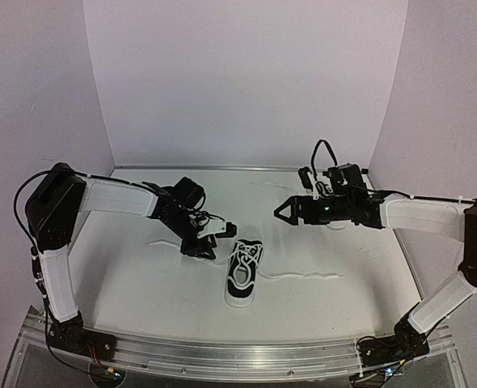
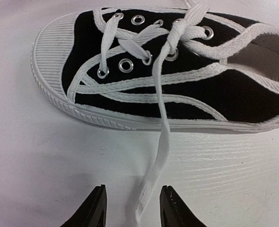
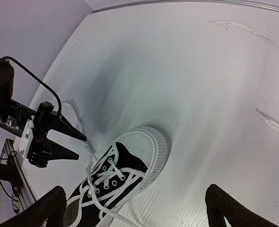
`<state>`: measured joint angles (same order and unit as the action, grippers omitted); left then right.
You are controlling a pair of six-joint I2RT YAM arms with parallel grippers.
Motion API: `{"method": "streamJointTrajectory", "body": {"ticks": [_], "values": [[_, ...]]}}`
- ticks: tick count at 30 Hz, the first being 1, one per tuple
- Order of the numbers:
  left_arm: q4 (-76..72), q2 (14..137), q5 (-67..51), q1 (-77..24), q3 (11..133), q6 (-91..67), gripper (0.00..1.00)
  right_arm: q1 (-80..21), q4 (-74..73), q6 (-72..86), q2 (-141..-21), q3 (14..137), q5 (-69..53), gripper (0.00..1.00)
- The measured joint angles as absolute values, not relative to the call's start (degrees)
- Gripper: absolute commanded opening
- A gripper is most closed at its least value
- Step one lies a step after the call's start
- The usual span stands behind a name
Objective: Tie the shoes
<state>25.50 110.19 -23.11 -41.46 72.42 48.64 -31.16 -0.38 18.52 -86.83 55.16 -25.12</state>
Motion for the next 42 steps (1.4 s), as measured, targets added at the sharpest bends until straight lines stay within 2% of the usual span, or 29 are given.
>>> {"method": "streamJointTrajectory", "body": {"ticks": [7, 16, 19, 26, 33, 42], "values": [[25.07, 114.46, -24.56, -42.44, 73.41, 49.24, 0.37, -31.16, -0.38, 18.58, -86.83, 55.16, -25.19, 0.98], [24.08, 116.11, -24.13, -42.7, 73.37, 49.38, 0.08, -31.16, -0.38, 18.76, -86.86, 55.16, -25.35, 0.98], [21.69, 115.37, -23.94, -42.7, 71.76, 49.05, 0.0, -31.16, -0.37, 18.76, -87.01, 55.16, -25.77, 0.93], [15.04, 109.58, -25.15, -42.79, 67.23, 44.84, 0.0, -31.16, 0.07, 18.88, -90.32, 56.75, -29.61, 0.61], [4.03, 103.95, -28.42, -43.89, 64.53, 39.21, 0.0, -31.17, 2.95, 20.66, -94.96, 58.65, -36.39, 0.58], [-2.97, 103.24, -28.75, -45.34, 63.15, 35.88, 0.0, -34.23, 8.58, 24.36, -99.45, 61.04, -42.22, 0.47]]}}
